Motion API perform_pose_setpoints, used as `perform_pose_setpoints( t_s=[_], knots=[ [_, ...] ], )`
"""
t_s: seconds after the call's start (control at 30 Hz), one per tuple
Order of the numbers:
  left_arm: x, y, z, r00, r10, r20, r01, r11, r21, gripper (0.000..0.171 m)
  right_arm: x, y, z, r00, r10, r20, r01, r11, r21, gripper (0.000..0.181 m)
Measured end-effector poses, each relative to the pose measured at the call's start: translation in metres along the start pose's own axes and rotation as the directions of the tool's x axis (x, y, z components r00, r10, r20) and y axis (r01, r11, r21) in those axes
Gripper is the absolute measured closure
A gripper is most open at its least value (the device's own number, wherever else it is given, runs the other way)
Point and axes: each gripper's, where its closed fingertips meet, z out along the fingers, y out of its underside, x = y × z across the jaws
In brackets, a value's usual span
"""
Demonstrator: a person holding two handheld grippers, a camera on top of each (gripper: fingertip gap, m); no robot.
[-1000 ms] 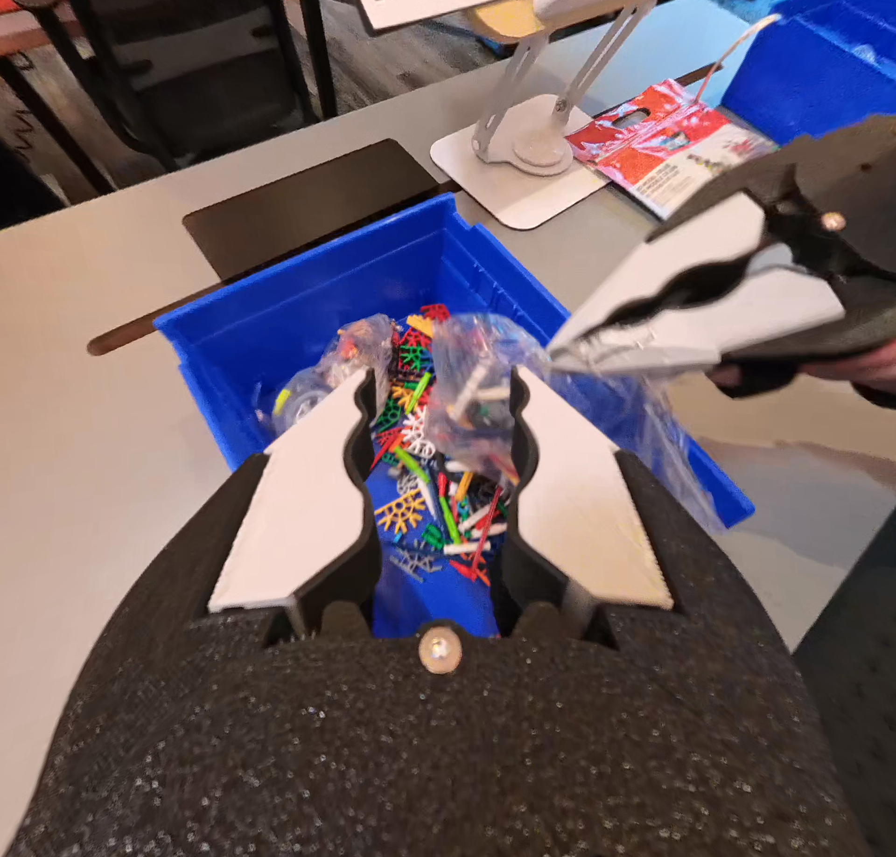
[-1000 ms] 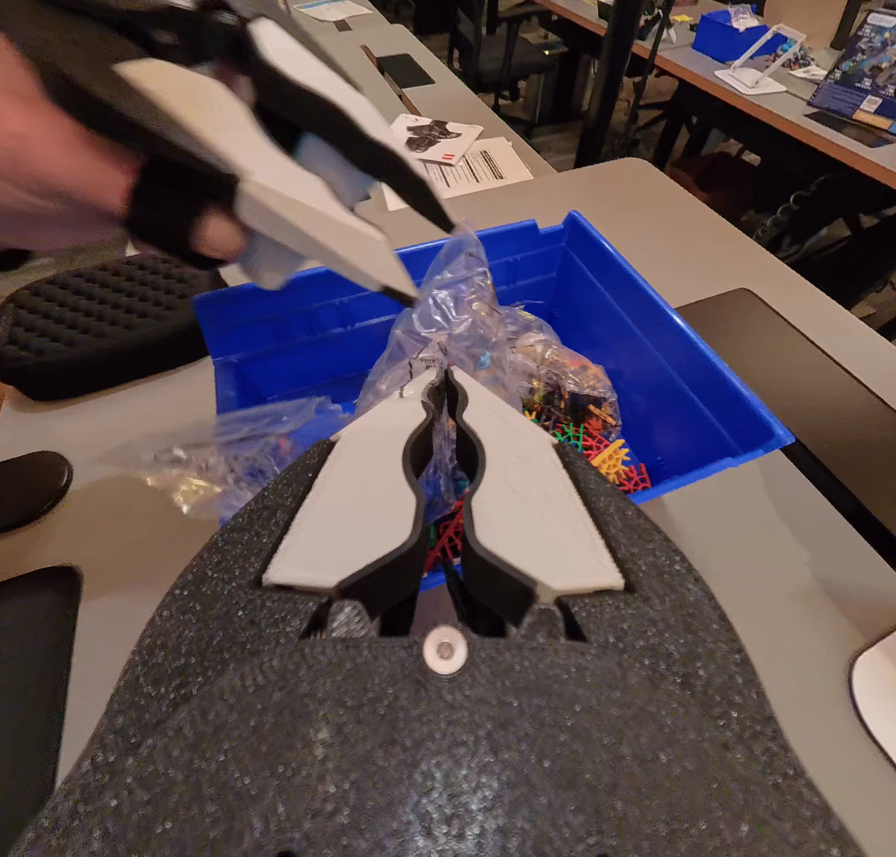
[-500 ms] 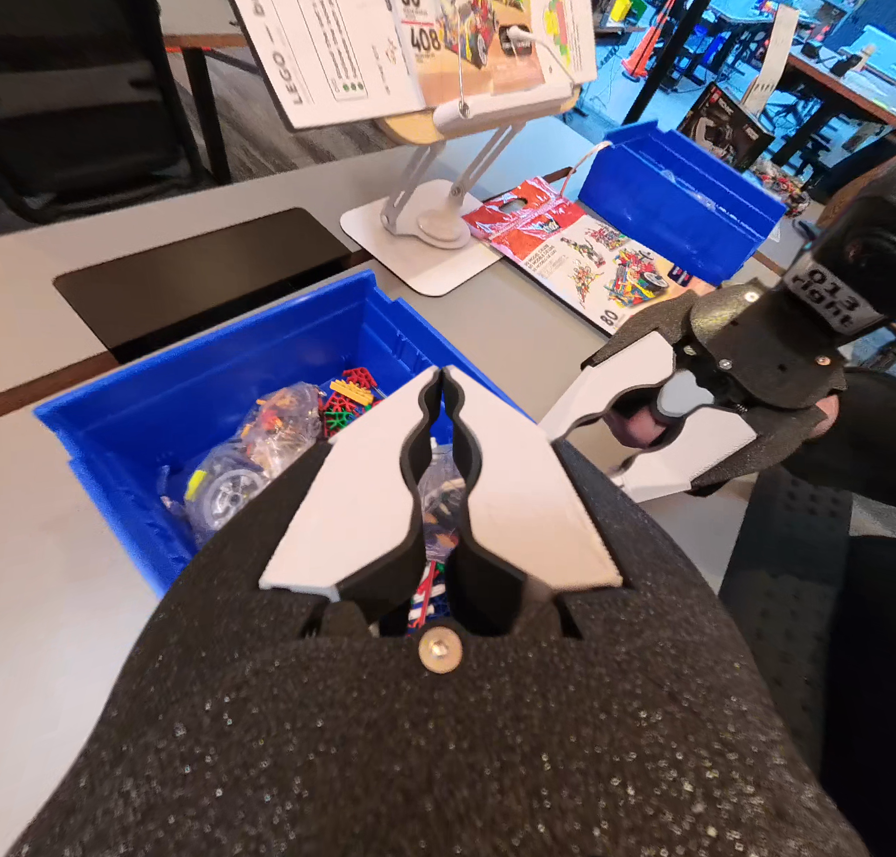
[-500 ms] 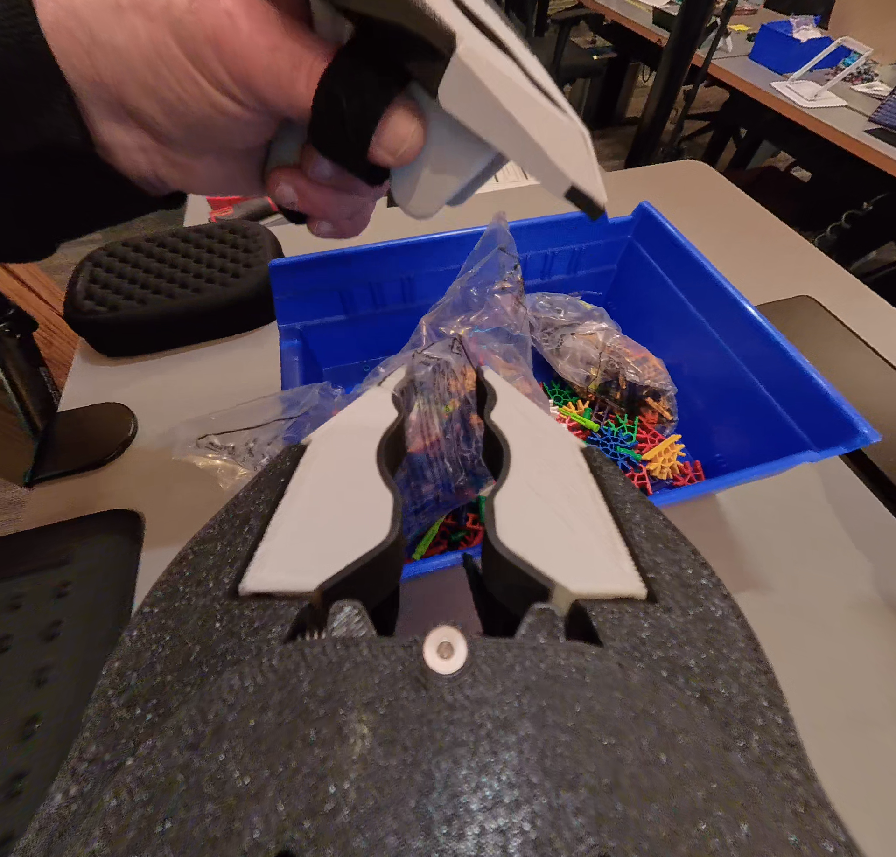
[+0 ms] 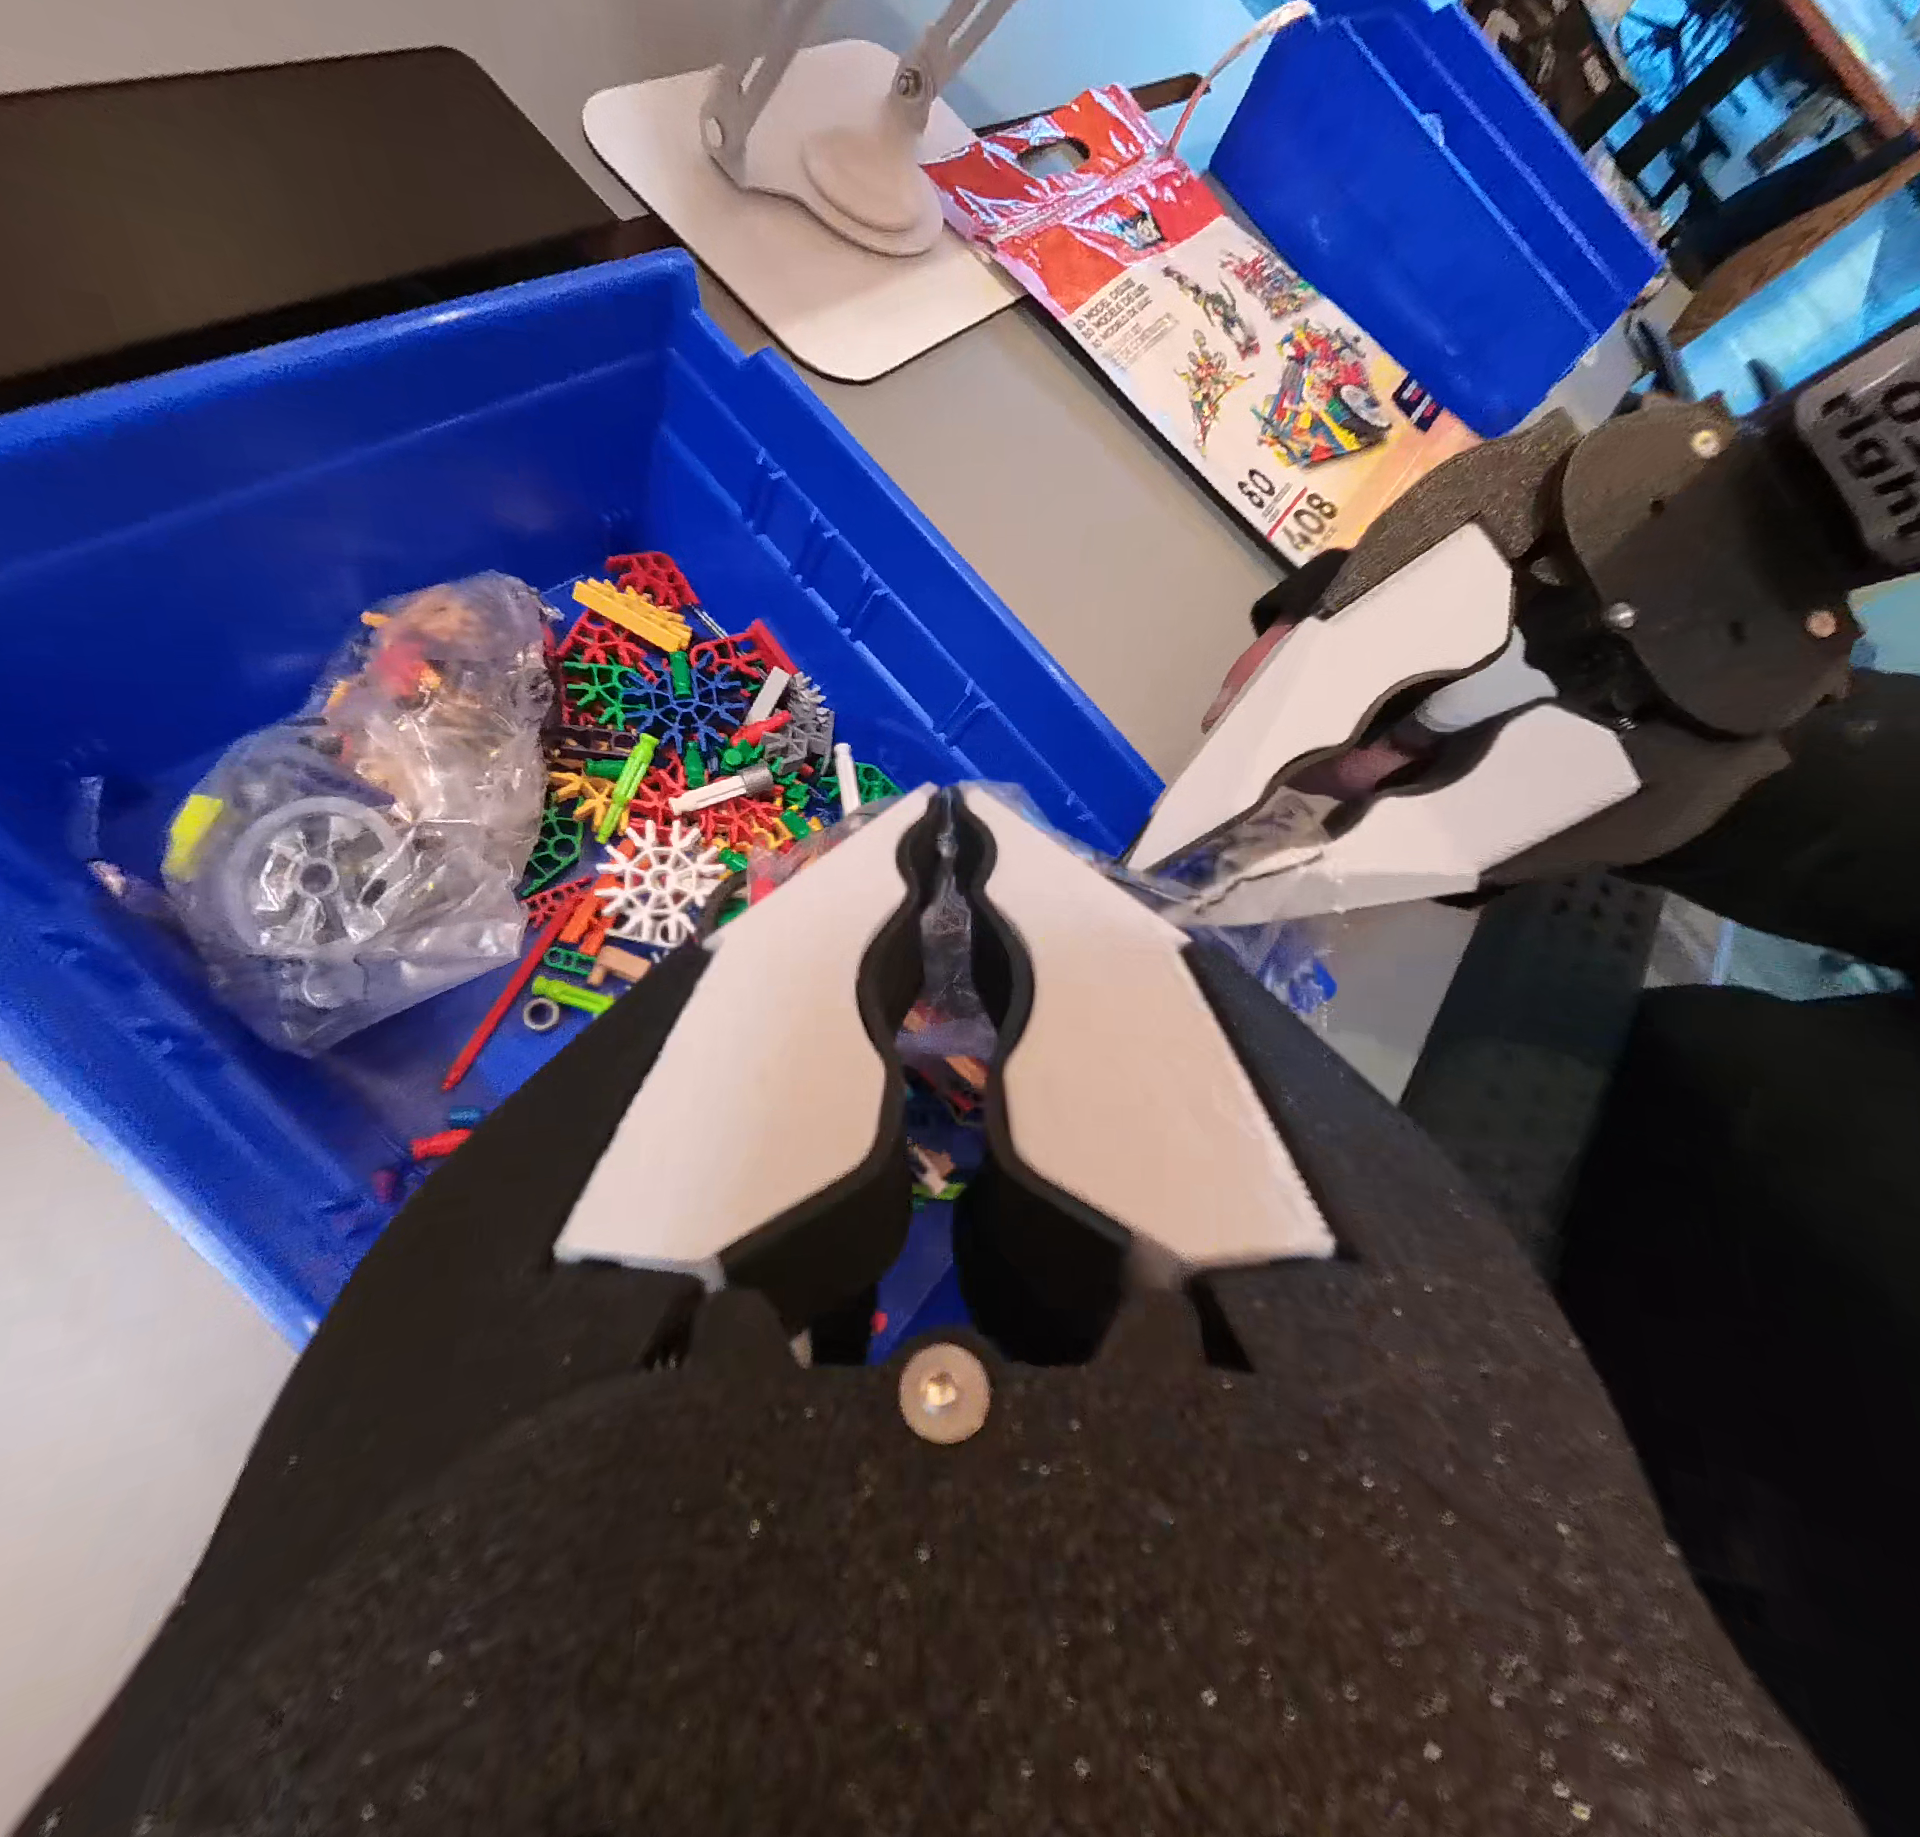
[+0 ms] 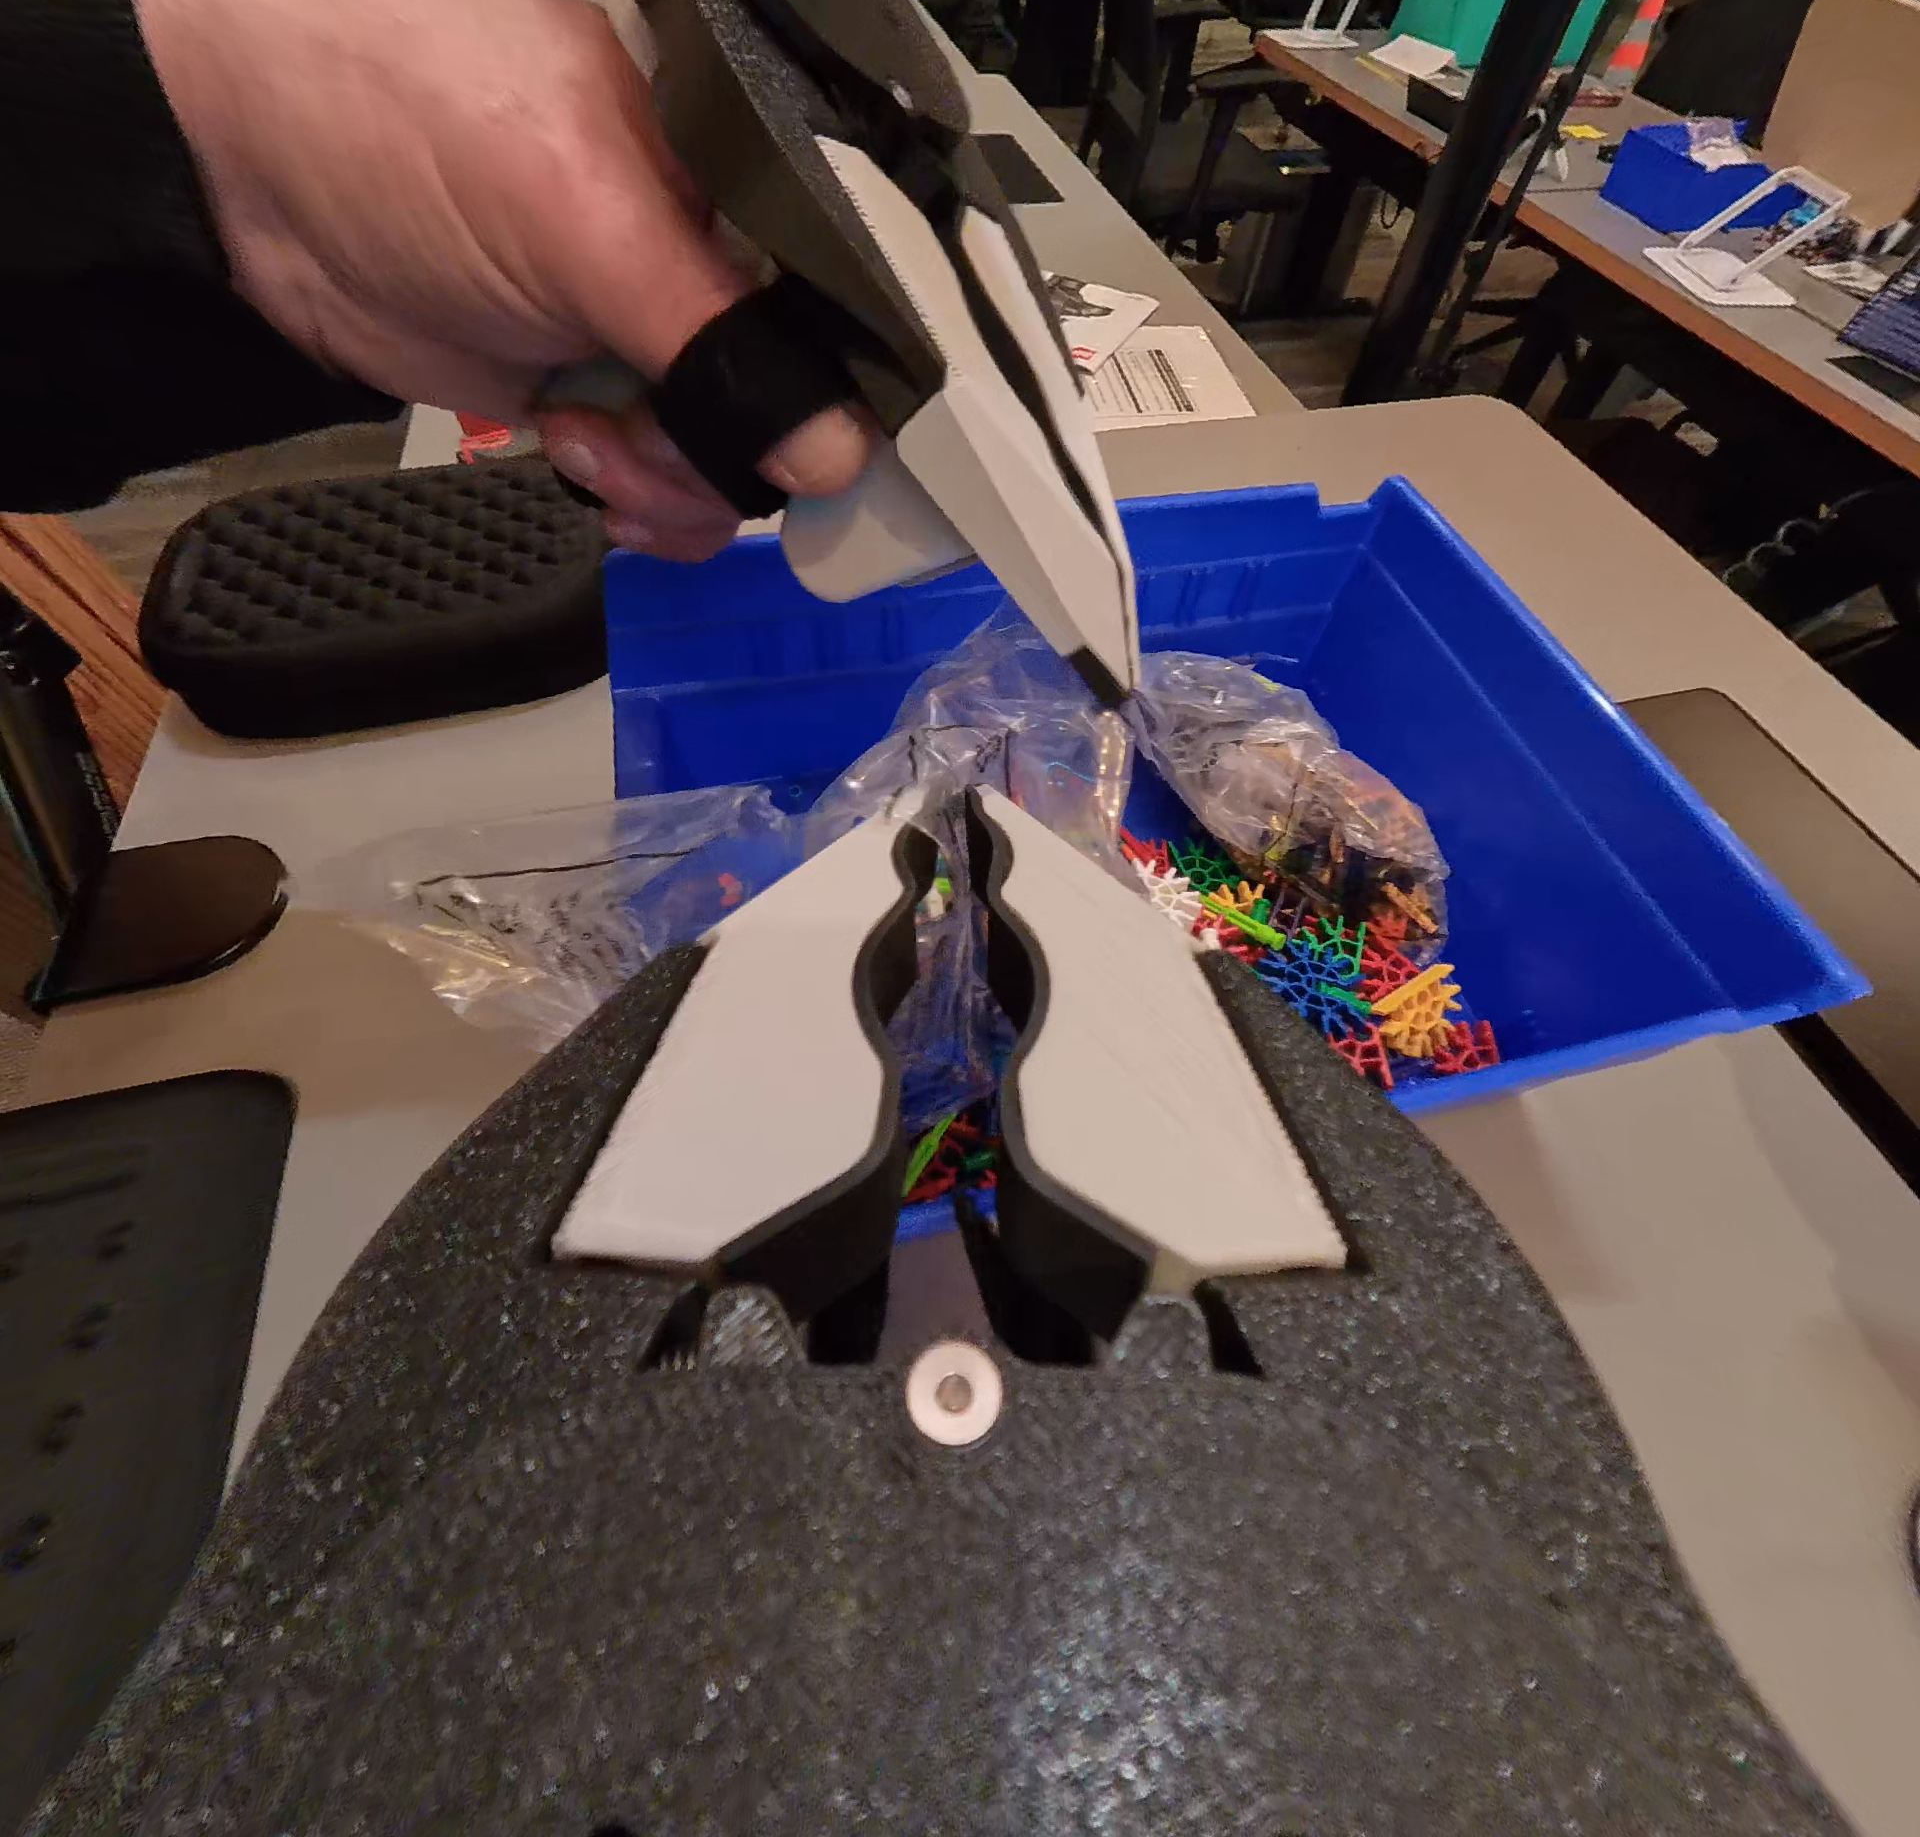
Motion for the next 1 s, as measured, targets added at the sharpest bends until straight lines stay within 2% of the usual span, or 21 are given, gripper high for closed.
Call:
perform_pose_setpoints(
  t_s=[0.17, 0.23, 0.33, 0.43, 0.53, 0.6, 0.73, 0.8, 0.87, 1.0],
  knots=[
    [-0.009, -0.020, -0.021, 0.993, 0.073, 0.095, -0.078, 0.996, 0.050, 0.171, 0.005, -0.007, -0.010, 0.995, 0.086, 0.054, -0.086, 0.996, 0.009, 0.145],
    [-0.005, -0.034, -0.034, 0.982, 0.148, 0.121, -0.158, 0.984, 0.079, 0.171, 0.015, -0.017, -0.016, 0.989, 0.128, 0.077, -0.132, 0.990, 0.048, 0.132],
    [0.017, -0.055, -0.049, 0.934, 0.337, 0.117, -0.350, 0.930, 0.115, 0.171, 0.038, -0.037, -0.023, 0.974, 0.198, 0.107, -0.210, 0.971, 0.115, 0.128],
    [0.023, -0.062, -0.053, 0.873, 0.463, 0.151, -0.475, 0.878, 0.056, 0.171, 0.061, -0.052, -0.019, 0.986, 0.144, 0.079, -0.153, 0.981, 0.118, 0.129],
    [0.032, -0.063, -0.050, 0.817, 0.562, 0.130, -0.567, 0.823, 0.005, 0.171, 0.083, -0.059, -0.009, 0.991, 0.107, 0.077, -0.113, 0.990, 0.082, 0.129],
    [0.038, -0.066, -0.051, 0.799, 0.589, 0.121, -0.595, 0.804, 0.021, 0.171, 0.093, -0.052, 0.000, 0.978, 0.158, 0.138, -0.162, 0.987, 0.021, 0.129],
    [0.048, -0.075, -0.059, 0.768, 0.630, 0.115, -0.639, 0.766, 0.067, 0.171, 0.091, -0.045, 0.010, 0.864, 0.365, 0.348, -0.374, 0.926, -0.044, 0.128],
    [0.052, -0.081, -0.063, 0.751, 0.649, 0.118, -0.659, 0.746, 0.091, 0.171, 0.087, -0.036, 0.017, 0.807, 0.436, 0.398, -0.438, 0.894, -0.090, 0.124],
    [0.058, -0.087, -0.066, 0.741, 0.663, 0.110, -0.672, 0.732, 0.110, 0.171, 0.079, -0.032, 0.020, 0.734, 0.496, 0.464, -0.502, 0.856, -0.123, 0.118],
    [0.073, -0.095, -0.068, 0.696, 0.711, 0.097, -0.717, 0.687, 0.114, 0.171, 0.068, -0.039, 0.019, 0.599, 0.558, 0.574, -0.606, 0.785, -0.131, 0.117]
  ],
)
